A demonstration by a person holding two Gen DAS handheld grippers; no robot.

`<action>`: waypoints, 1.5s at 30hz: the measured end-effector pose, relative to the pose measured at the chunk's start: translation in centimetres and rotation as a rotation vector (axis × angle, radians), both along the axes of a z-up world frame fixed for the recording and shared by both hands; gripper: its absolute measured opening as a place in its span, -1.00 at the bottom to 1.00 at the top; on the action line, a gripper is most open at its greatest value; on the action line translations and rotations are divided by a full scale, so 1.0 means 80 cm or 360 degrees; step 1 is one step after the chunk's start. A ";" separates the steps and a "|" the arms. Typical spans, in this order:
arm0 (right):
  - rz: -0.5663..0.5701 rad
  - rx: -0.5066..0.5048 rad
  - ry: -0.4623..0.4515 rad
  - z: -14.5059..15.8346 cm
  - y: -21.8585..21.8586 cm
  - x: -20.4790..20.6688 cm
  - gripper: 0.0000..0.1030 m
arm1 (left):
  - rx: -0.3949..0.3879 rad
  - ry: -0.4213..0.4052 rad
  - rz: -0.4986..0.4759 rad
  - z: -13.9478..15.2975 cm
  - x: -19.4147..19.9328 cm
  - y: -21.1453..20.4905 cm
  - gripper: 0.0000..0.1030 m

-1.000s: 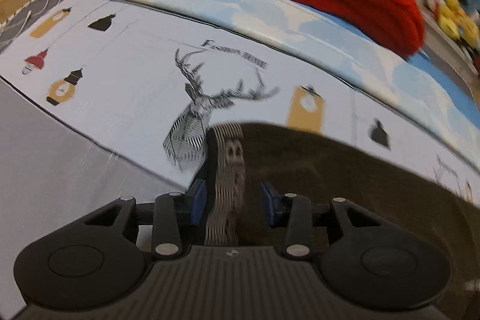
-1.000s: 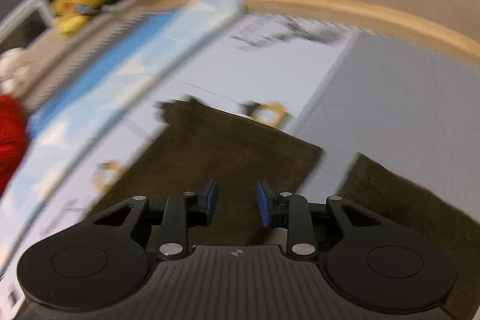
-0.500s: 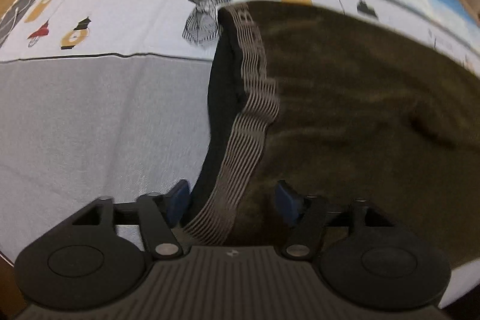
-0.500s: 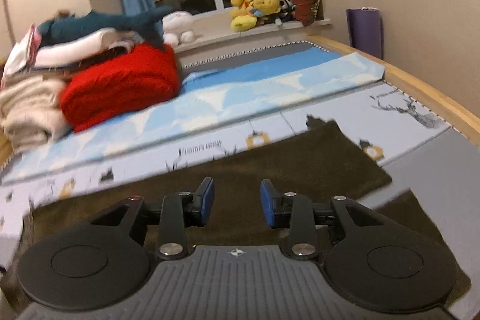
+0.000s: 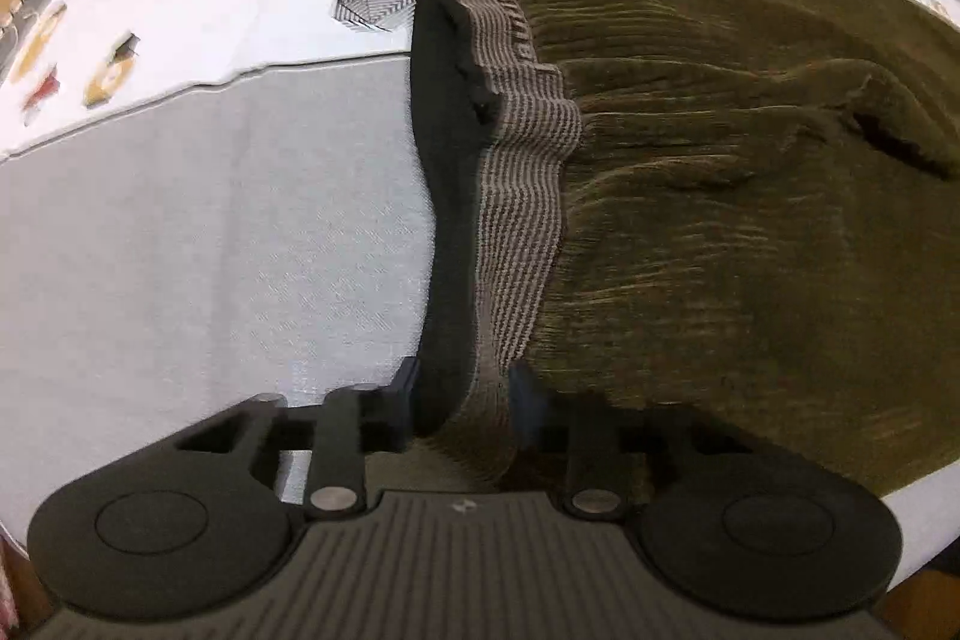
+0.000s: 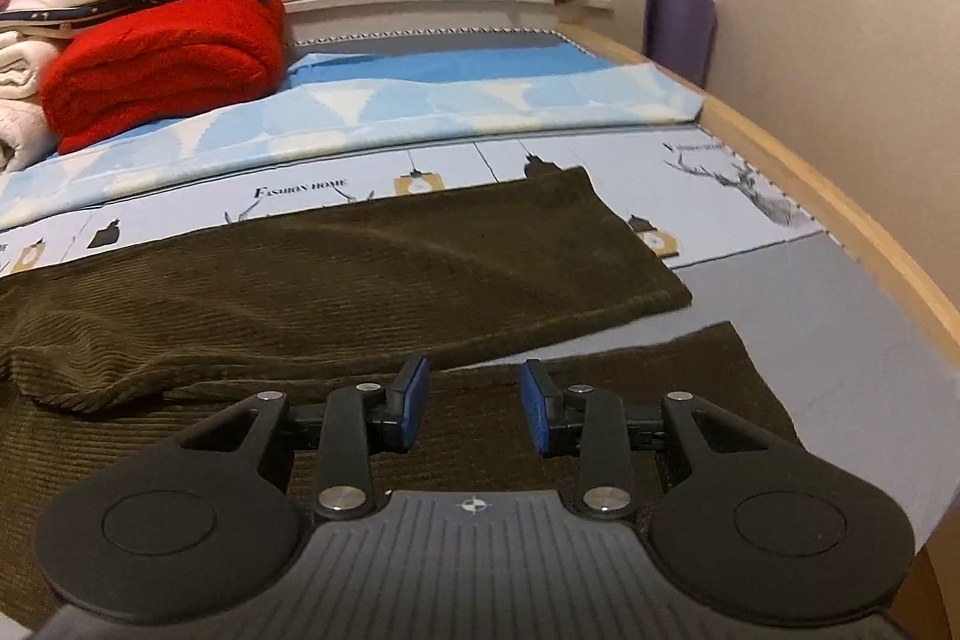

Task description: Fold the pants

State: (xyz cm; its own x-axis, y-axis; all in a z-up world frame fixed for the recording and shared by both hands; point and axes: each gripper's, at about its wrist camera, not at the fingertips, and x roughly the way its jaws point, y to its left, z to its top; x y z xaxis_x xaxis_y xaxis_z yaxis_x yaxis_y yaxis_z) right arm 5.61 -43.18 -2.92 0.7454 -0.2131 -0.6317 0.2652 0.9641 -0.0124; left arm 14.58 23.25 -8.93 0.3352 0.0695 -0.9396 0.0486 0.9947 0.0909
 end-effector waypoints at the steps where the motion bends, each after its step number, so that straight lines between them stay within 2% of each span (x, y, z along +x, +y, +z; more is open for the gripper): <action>1: -0.0006 0.0008 -0.0002 0.000 0.001 0.000 -0.31 | -0.0018 -0.0008 0.0026 0.004 -0.002 0.005 -0.49; 3: -0.0005 0.0016 -0.0003 -0.001 0.002 0.001 -0.31 | -0.0026 -0.0014 0.0034 0.006 -0.007 0.010 -0.48; 6: 0.0025 0.0001 0.0002 -0.003 0.008 0.003 -0.31 | 0.0064 -0.0022 -0.0057 0.004 -0.012 -0.002 -0.47; 9: 0.0059 -0.0035 0.0017 -0.004 0.017 0.005 -0.31 | 0.0029 -0.0008 0.0003 0.008 -0.008 0.001 -0.46; 12: 0.0094 -0.0077 0.0029 -0.005 0.023 0.007 -0.31 | 0.0041 0.0000 0.0046 0.014 -0.003 -0.001 -0.30; 15: 0.0110 -0.0107 0.0031 -0.005 0.024 0.008 -0.31 | 0.0114 -0.0133 0.0013 0.031 -0.005 -0.013 -0.30; 17: 0.0106 -0.0112 0.0034 -0.005 0.023 0.009 -0.31 | 0.0076 -0.0215 -0.0052 0.041 -0.007 -0.022 -0.30; 19: 0.0095 -0.0108 0.0041 -0.006 0.022 0.009 -0.31 | 0.0034 -0.0238 -0.0125 0.043 -0.008 -0.032 -0.28; 20: 0.0090 -0.0104 0.0043 -0.006 0.021 0.010 -0.31 | 0.0039 -0.0223 -0.0180 0.039 -0.009 -0.038 -0.21; 21: 0.0087 -0.0101 0.0043 -0.006 0.021 0.010 -0.31 | 0.0063 -0.0167 -0.0238 0.029 -0.009 -0.043 0.05; 22: 0.0087 -0.0100 0.0043 -0.007 0.022 0.010 -0.31 | 0.0116 -0.0069 -0.0271 0.013 -0.008 -0.045 0.19; 23: 0.0090 -0.0103 0.0043 -0.007 0.023 0.010 -0.31 | 0.0194 0.0013 -0.0294 -0.003 -0.009 -0.047 0.20; 25: 0.0093 -0.0111 0.0044 -0.006 0.026 0.010 -0.31 | 0.0317 0.0014 -0.0385 -0.011 -0.014 -0.057 0.28; 27: 0.0101 -0.0117 0.0044 -0.007 0.027 0.010 -0.31 | 0.0314 0.0014 -0.0341 -0.004 -0.011 -0.059 0.28; 32: 0.0107 -0.0138 0.0050 -0.007 0.027 0.012 -0.30 | 0.0206 -0.0189 -0.0263 0.031 -0.002 -0.065 0.29; 38: 0.0105 -0.0144 0.0050 -0.007 0.030 0.014 -0.30 | 0.0186 -0.0417 -0.0131 0.061 0.009 -0.070 0.33; 45: 0.0118 -0.0164 0.0038 -0.007 0.030 0.017 -0.30 | 0.0143 -0.0595 -0.0037 0.082 0.016 -0.070 0.33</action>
State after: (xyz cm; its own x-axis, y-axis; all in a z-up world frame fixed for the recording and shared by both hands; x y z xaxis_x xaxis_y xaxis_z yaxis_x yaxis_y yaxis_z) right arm 7.00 -40.77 -3.47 0.7466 -0.2225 -0.6270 0.1914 0.9744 -0.1179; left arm 15.83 17.62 -2.35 0.6559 0.1342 -0.7428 0.0178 0.9810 0.1930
